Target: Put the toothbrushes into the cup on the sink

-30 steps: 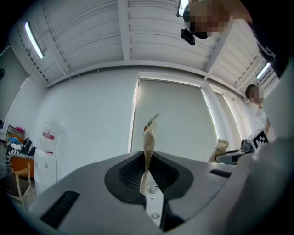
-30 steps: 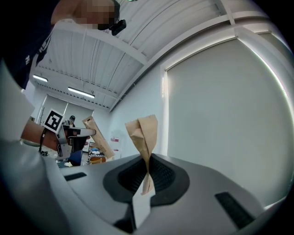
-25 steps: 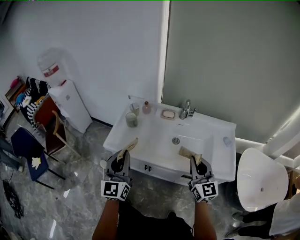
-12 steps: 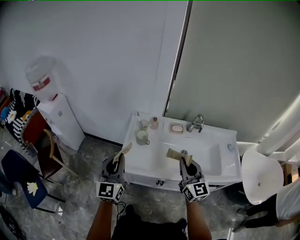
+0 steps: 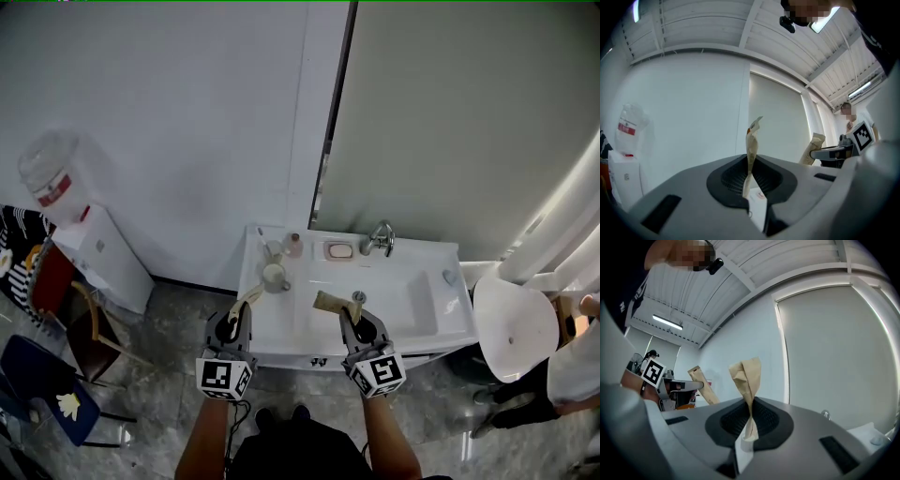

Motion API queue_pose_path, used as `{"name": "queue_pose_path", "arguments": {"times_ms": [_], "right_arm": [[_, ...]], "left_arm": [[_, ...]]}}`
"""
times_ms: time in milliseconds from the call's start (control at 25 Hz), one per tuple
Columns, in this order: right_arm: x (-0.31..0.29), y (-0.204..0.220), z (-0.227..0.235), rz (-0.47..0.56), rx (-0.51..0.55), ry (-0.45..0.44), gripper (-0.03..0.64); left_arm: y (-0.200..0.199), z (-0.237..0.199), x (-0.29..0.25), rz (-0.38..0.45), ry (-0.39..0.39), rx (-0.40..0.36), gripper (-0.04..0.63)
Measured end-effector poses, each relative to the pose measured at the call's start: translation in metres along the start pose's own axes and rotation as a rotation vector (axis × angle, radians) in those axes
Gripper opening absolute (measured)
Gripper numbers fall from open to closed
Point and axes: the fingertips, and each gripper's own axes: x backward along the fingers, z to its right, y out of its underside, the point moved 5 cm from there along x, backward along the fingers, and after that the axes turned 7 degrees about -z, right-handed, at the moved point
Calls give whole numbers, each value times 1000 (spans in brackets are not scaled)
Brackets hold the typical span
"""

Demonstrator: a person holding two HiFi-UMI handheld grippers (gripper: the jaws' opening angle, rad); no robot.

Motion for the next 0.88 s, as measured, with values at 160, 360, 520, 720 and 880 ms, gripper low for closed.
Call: {"name": "queue_pose_path", "arguments": {"times_ms": [160,360,520,720,880], "right_arm": [[-16,-6,4,-5,22,-25,40],[-46,-3,7,-6,26,-60,40],[-76,15,4,-13,35,-87,40],[-111,45,-1,-22,27,-96,40],[-139,72,-1,-12,34,-108,40]], "left_arm": [[-6,1,-17,3,1,2,48],[1,-3,-37,-6,-1,-14,48],[23,-13,-57,-16,-1,-14,48],[59,-32,-78,-28,-3,-12,48],[89,-47,-96,-16,-7,-15,48]]}}
